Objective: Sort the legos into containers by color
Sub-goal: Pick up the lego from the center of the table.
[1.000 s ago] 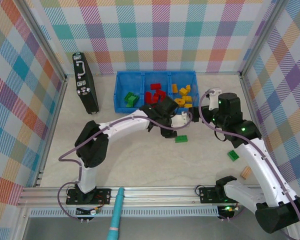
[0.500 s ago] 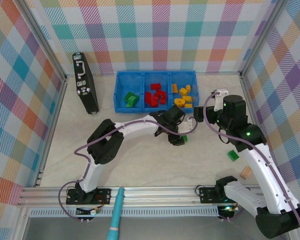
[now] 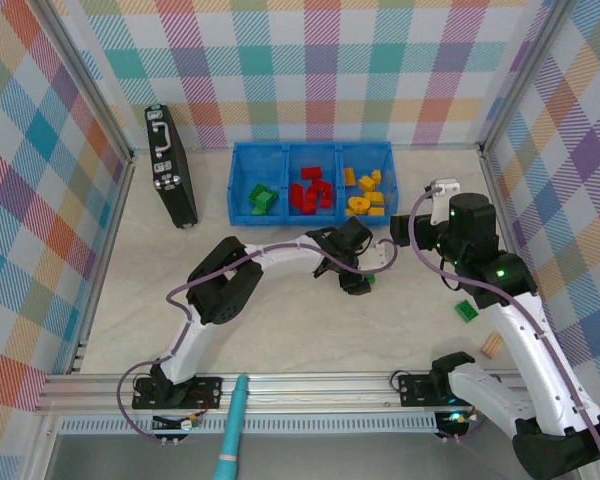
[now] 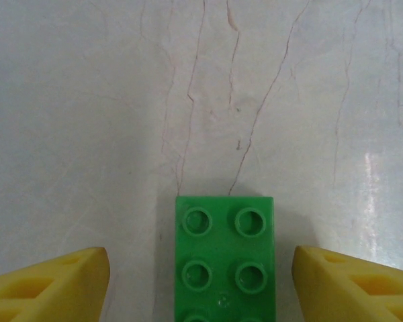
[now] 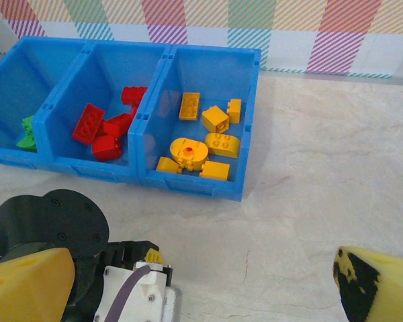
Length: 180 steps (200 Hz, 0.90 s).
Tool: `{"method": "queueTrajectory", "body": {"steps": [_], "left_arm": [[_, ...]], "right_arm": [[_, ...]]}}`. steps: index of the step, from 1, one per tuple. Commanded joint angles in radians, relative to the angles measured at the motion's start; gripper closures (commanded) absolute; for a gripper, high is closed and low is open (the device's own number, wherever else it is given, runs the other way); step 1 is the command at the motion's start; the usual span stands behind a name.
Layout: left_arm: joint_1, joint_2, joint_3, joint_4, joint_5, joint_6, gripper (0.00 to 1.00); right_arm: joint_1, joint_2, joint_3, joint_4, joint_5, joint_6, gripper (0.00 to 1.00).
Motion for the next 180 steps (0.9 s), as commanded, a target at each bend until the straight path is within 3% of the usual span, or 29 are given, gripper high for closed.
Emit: {"method": "queueTrajectory", "body": {"steps": [1,20,59,80,119,152,180], "left_arm": [[-0.012,0.025,0.032,0.000,0.017,-0.016,0.30],[-0.012,0.035,0.034,-0.001,0.003,-0.035,0.32],[-0.012,0.040,0.039,-0.029,-0.003,-0.064,0.54],[-0.004,0.038,0.042,-0.052,-0.020,-0.104,0.60],[0.030,-0.014,0.009,-0.072,-0.034,-0.200,0.66],[0.132,-0.104,-0.024,-0.073,-0.022,-0.353,0.71],[0.200,-0.200,-0.048,-0.080,-0.066,-0.392,0.71]], "right_arm": [[0.003,-0.005,-0.006,-0.001,0.018,-0.022,0.01],[0.004,-0.006,-0.013,0.005,0.022,-0.028,0.01],[0.002,-0.001,-0.040,0.020,0.035,-0.041,0.01],[0.002,0.004,-0.046,0.034,0.035,-0.039,0.01],[0.003,0.038,-0.015,0.043,0.018,-0.050,0.01],[-0.004,0.054,-0.028,0.121,-0.021,-0.052,0.01],[-0.007,0.117,-0.010,0.157,-0.046,-0.029,0.01]]}}
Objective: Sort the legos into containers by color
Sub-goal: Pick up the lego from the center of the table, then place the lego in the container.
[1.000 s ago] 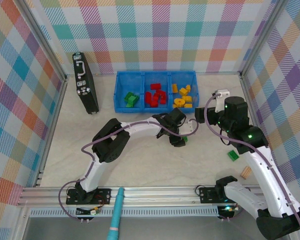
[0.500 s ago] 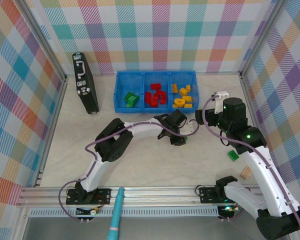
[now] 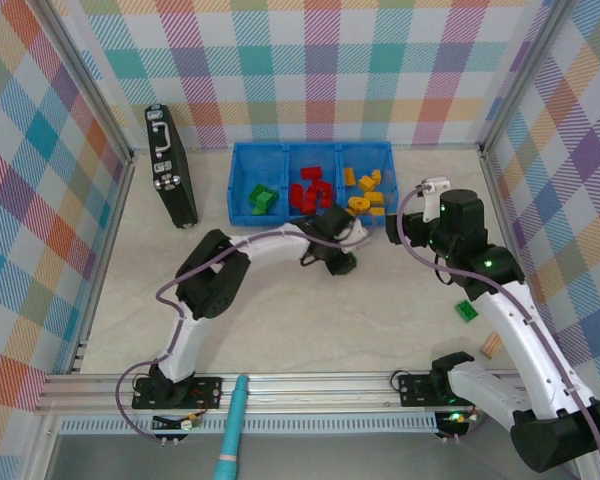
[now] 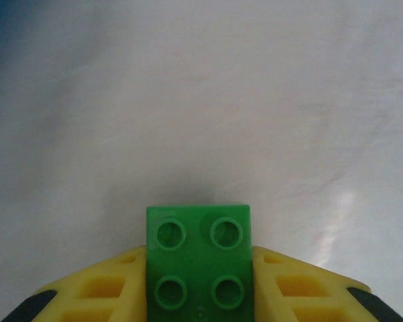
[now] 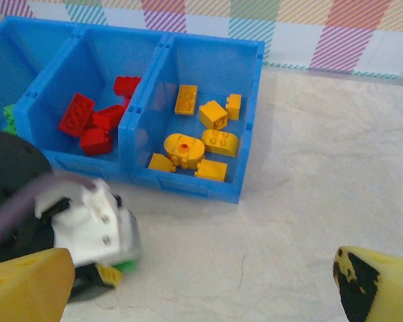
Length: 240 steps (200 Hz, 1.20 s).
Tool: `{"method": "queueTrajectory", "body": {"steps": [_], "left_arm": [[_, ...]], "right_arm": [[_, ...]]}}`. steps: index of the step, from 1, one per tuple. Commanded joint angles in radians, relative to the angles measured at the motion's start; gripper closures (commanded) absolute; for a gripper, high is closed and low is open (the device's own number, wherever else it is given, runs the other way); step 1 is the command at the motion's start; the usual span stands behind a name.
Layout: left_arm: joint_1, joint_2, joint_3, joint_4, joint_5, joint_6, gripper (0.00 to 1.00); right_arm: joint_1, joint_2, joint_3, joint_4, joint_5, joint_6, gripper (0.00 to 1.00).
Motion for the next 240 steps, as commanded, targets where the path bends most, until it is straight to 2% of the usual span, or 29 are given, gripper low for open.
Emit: {"method": "queueTrajectory", "body": {"steps": [1,53,94,131,163,211,240], "left_arm": [[0.063,-0.129,-0.013,-0.026,-0.043,-0.085,0.71],[0.265,-0.216,0.048,0.036,-0.087,-0.203,0.71],[0.375,-0.159,0.159,0.138,-0.161,-0.247,0.72],[0.446,-0.085,0.204,0.198,-0.249,-0.338,0.73],[0.485,-0.017,0.232,0.220,-0.261,-0.375,0.73],[0.494,0.077,0.303,0.193,-0.262,-0.376,0.73],[0.494,0.107,0.306,0.185,-0.268,-0.381,0.69]], "right_arm": [[-0.006,0.050,0.027,0.076,-0.042,0.010,0.01],[-0.007,0.116,0.031,0.124,-0.075,0.049,0.01],[-0.009,0.157,0.049,0.127,-0.072,0.041,0.01],[-0.015,0.216,0.088,0.137,-0.079,0.018,0.01],[-0.022,0.258,0.103,0.154,-0.083,0.007,0.01],[-0.033,0.329,0.128,0.166,-0.106,0.012,0.01],[-0.036,0.354,0.136,0.173,-0.114,0.008,0.01]]}}
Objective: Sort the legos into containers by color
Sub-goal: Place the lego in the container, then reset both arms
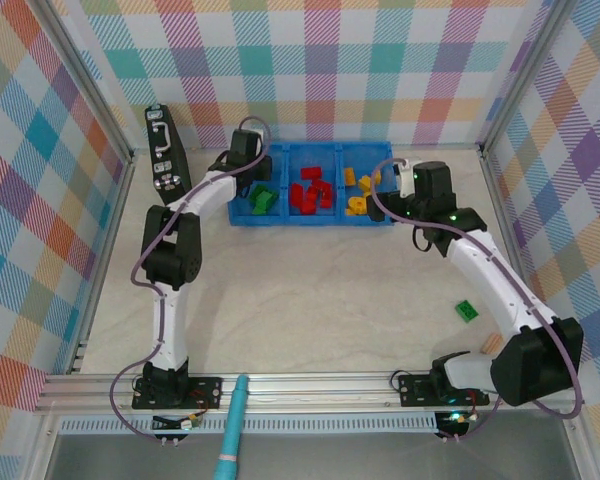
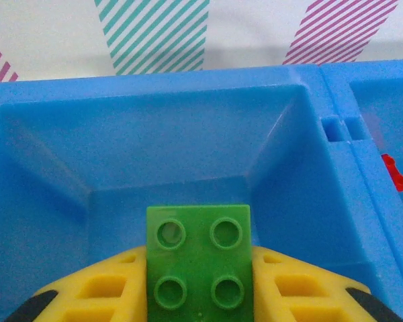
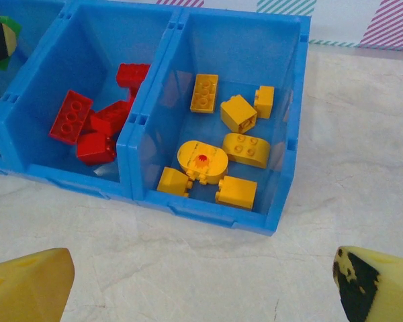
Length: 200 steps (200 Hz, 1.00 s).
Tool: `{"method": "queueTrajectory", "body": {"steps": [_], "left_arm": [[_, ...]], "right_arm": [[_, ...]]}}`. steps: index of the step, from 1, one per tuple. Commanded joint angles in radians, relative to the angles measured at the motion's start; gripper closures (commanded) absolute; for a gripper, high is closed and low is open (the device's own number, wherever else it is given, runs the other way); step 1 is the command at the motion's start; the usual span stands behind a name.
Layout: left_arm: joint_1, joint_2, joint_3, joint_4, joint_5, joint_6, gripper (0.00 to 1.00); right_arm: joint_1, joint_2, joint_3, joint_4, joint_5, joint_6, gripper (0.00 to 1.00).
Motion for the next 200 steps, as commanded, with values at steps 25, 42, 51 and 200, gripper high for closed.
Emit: {"method": "queueTrajectory", "body": {"steps": [25,42,51,200], "left_arm": [[0.004,0.027,0.031,0.000,-0.016,-0.021,0.58],[0.004,0.024,0.029,-0.002,-0.022,-0.020,0.50],[0.004,0.021,0.029,-0.003,-0.021,-0.016,0.48],[0.029,-0.697,-0.607,0.139,-0.018,0.193,0.23]], "right_arm": [[-0.013,0.035,0.040,0.038,-0.029,-0.012,0.01],[-0.015,0.048,0.049,0.037,-0.028,-0.004,0.01],[-0.016,0.052,0.055,0.035,-0.031,-0.002,0.01],[-0.129,-0.118,-0.294,0.289,0.048,0.070,0.01]]}}
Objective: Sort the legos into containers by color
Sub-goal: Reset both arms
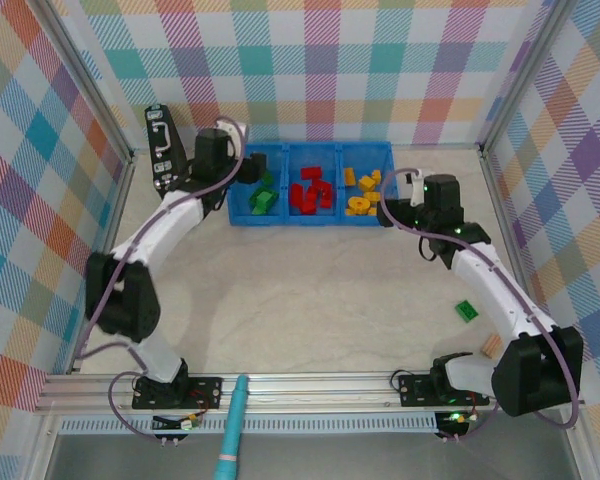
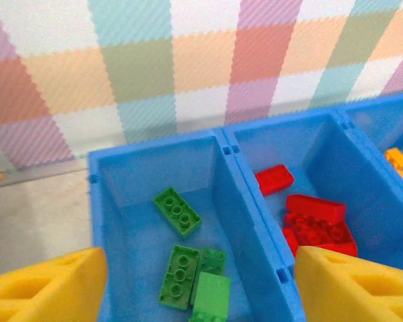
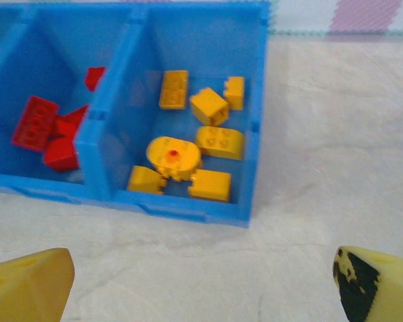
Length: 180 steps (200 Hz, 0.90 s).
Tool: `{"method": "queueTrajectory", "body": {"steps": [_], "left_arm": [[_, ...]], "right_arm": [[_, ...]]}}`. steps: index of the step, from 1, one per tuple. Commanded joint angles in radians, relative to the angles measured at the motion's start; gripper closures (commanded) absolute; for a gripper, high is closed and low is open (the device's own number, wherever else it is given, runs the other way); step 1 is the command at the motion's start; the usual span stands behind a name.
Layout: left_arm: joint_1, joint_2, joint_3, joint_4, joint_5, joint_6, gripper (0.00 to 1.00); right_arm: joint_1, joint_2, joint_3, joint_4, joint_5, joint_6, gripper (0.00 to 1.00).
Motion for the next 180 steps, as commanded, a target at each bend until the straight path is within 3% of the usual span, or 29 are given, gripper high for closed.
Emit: {"method": "queueTrajectory", "body": {"steps": [1,18,49,91,108,123,136,167,180], "left_arm": [[0.029,-0.113,-0.168,0.059,-0.089,0.061,0.22],[0.082,-0.202,-0.295,0.096,-0.142,0.025,0.22],[0.213,-0.306,-0.513,0.228,-0.133,-0.098,0.20],[0.262,-0.331,-0.793,0.485,-0.223,-0.124,0.14],[0.277,-0.308,-0.904,0.647,-0.198,-0.175,0.09],[0.289,-0.256,-0.946,0.741,-0.108,-0.167,0.00],[0.289,-0.215,-0.987,0.840,-0.092,-0.164,0.00],[0.289,-0.013,-1.131,1.329,-0.048,-0.144,0.00],[0.287,-0.073,-1.127,1.211,-0.071,-0.152,0.00]], "right_arm": [[-0.051,-0.045,-0.107,0.151,0.037,0.038,0.01],[-0.087,-0.062,-0.169,0.202,0.042,0.059,0.01],[-0.103,-0.086,-0.288,0.323,0.063,0.067,0.01],[-0.109,-0.117,-0.434,0.475,0.080,0.053,0.01],[-0.113,-0.108,-0.495,0.590,0.100,0.034,0.01],[-0.133,-0.077,-0.531,0.665,0.061,0.047,0.01],[-0.139,-0.036,-0.555,0.733,0.051,0.048,0.01],[-0.150,0.042,-0.614,0.925,0.030,-0.008,0.01],[-0.160,0.067,-0.629,0.995,0.013,-0.024,0.01]]}}
